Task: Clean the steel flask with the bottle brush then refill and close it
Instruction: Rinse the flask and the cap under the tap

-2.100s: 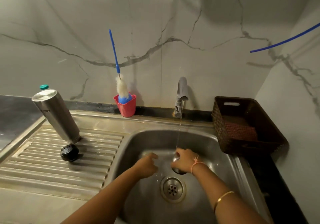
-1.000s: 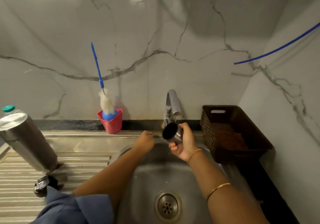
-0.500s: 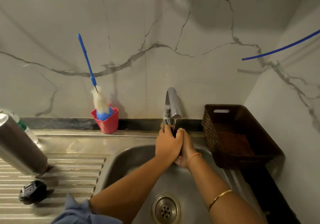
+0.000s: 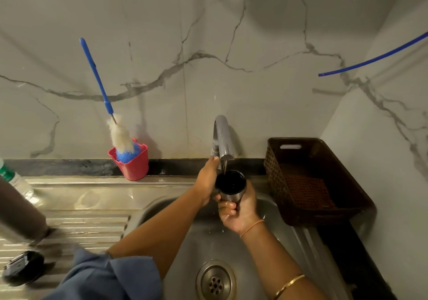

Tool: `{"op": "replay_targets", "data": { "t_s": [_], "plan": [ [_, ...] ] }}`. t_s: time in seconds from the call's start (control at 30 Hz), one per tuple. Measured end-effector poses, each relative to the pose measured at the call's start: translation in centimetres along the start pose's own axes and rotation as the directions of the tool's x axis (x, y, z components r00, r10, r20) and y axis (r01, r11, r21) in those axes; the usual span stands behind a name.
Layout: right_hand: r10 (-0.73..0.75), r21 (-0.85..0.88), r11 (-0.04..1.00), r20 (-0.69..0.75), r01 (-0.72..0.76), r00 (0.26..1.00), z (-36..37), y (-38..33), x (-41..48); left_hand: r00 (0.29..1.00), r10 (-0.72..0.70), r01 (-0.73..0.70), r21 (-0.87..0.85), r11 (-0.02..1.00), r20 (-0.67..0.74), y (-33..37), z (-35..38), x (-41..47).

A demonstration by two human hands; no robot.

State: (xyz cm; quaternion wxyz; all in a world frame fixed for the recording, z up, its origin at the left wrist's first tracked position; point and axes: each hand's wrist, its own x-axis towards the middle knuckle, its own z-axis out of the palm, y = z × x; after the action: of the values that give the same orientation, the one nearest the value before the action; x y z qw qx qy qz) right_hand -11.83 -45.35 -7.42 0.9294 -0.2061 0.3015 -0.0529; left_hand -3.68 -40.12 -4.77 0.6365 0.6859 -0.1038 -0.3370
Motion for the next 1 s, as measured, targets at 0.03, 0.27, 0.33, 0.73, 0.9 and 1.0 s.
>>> {"op": "replay_targets", "data": {
  "t_s": [0.03,0.27,0.33,0.73,0.9,1.0],
  "plan": [
    [-0.006,0.016,1.000,-0.001,0.006,1.000,-0.3,-0.2,0.1,1.000,0.008,-0.009,0.051,0.999,0.021,0.3,0.4,0.0],
    [-0.121,-0.238,0.966,-0.086,0.098,0.989,0.5,0.0,-1.0,0.993,-0.053,0.045,0.077,0.996,0.103,-0.3,-1.3,0.1],
    [-0.432,-0.733,0.652,-0.148,0.195,0.890,1.2,0.3,-2.1,0.991,-0.127,0.131,-0.159,0.979,0.037,-2.5,-1.7,-0.8],
    [-0.239,-0.944,0.264,0.133,0.197,0.962,2.7,1.4,-6.5,0.977,-0.194,0.115,0.548,0.828,0.089,-10.6,-5.7,-8.2],
    [-0.309,-0.969,-0.069,-0.205,-0.236,0.929,-3.8,5.3,-5.5,0.995,-0.060,-0.026,0.781,0.624,0.081,-13.2,-9.9,-11.6],
    [-0.298,-0.970,-0.018,-0.225,-0.241,0.928,-5.1,7.4,-5.3,0.990,0.011,-0.120,0.818,0.562,0.138,-13.2,-12.0,-13.2]
  ]
}}
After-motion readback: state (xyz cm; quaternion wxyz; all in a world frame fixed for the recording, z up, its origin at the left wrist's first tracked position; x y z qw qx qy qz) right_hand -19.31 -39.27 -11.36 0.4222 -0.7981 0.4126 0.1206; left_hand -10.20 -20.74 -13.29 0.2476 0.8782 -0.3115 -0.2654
